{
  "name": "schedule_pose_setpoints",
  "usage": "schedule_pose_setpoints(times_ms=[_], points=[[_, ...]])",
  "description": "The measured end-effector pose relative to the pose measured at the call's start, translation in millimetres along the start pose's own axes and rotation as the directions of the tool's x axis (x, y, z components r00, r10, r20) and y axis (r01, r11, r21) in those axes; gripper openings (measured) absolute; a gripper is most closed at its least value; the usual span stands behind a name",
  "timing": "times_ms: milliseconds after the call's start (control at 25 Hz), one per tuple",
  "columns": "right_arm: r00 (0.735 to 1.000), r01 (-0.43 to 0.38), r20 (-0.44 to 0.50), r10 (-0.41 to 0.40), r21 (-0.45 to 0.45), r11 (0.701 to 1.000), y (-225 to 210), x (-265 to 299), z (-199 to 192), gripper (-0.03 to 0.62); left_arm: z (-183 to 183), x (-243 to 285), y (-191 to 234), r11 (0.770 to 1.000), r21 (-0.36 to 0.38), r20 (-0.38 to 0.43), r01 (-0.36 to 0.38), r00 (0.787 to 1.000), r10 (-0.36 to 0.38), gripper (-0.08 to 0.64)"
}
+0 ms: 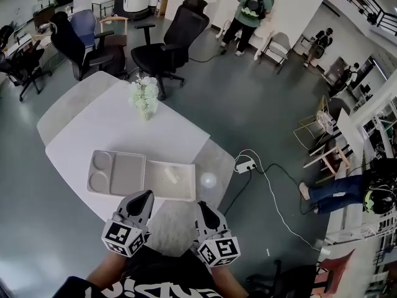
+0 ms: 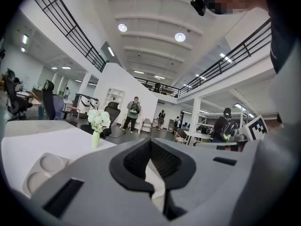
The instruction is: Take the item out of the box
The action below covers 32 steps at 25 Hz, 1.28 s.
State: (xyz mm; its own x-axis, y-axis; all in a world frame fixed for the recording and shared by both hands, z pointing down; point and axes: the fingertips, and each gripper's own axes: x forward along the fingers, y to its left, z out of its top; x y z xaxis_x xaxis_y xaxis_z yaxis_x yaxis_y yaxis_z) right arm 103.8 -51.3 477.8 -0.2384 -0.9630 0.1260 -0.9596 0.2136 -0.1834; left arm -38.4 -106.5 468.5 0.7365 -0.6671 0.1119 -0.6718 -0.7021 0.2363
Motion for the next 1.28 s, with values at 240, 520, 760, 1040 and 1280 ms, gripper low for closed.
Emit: schedule_pose_setpoints(times_ms=[240,520,760,1040,1280], points=[[0.999,-0.044,-0.016,0.044,0.002,0.999,-10,20,0,0.097,1,17,4,1.0,0.003,0.001,-0.02,1.0,0.02,0.009],[0.989,-0.129,-0.069,0.129,0.003,0.992,-10,44,-8,0.258,-2,26,11,0.999,-0.003,-0.007,-0.052,0.999,0.051,0.009],[0.978,-0.154,-0.14,0.152,-0.004,0.988,-23,73,-13,0.259,1,36,15,0.998,-0.005,-0.013,-0.063,0.998,0.063,0.009],[0.945,-0.211,-0.258,0.202,-0.007,0.977,-32,116,-43,0.259,-2,40,20,0.996,-0.009,-0.026,-0.084,0.996,0.084,0.009],[0.895,-0.265,-0.374,0.243,-0.009,0.964,-29,155,-78,0.259,-5,39,28,0.994,-0.011,-0.037,-0.106,0.994,0.105,0.009]])
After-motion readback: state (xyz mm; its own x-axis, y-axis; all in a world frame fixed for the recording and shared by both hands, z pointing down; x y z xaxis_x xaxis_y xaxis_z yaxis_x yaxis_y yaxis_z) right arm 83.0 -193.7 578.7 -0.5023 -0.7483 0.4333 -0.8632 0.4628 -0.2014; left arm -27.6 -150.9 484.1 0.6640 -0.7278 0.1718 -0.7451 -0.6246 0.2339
